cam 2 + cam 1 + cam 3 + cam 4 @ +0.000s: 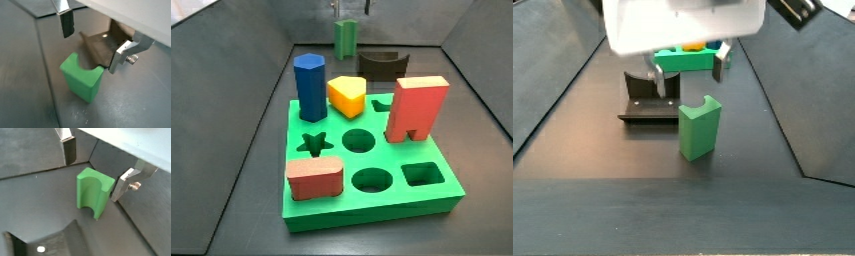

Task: Pick up the arch object. Move up. Rotate the arch object. Move to above the board. Insert the arch object.
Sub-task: Pick up the arch object.

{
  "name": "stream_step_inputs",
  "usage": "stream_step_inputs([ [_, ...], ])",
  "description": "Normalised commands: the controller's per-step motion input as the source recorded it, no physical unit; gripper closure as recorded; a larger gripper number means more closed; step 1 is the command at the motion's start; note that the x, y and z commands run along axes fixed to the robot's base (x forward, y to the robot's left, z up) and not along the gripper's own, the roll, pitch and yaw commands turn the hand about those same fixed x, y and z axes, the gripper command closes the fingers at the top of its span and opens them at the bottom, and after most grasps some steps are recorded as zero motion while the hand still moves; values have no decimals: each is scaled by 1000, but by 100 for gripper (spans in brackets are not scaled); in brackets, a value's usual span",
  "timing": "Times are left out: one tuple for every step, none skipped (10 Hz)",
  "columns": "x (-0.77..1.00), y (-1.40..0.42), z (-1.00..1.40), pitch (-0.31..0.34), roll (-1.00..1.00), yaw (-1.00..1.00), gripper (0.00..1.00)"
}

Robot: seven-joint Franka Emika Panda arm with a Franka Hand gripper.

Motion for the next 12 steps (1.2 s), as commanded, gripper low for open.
stream_step_inputs([
  [0, 374, -283, -27, -64, 677, 0],
  [-66, 369, -269, -47, -150, 580, 0],
  [-109, 243, -314, -54, -163, 491, 0],
  [-77, 114, -417, -27, -187, 291, 0],
  [-83, 26, -509, -1, -196, 89, 0],
  [-46, 0, -511, 0, -207, 0, 0],
  [-6, 0, -457, 0, -196, 0, 0],
  [0, 3, -391, 0, -170, 0, 0],
  [0, 0, -174, -19, -121, 0, 0],
  [0, 0, 0, 0, 6, 0, 0],
  [0, 0, 0, 0, 0, 0, 0],
  [0, 0, 0, 0, 0, 0, 100],
])
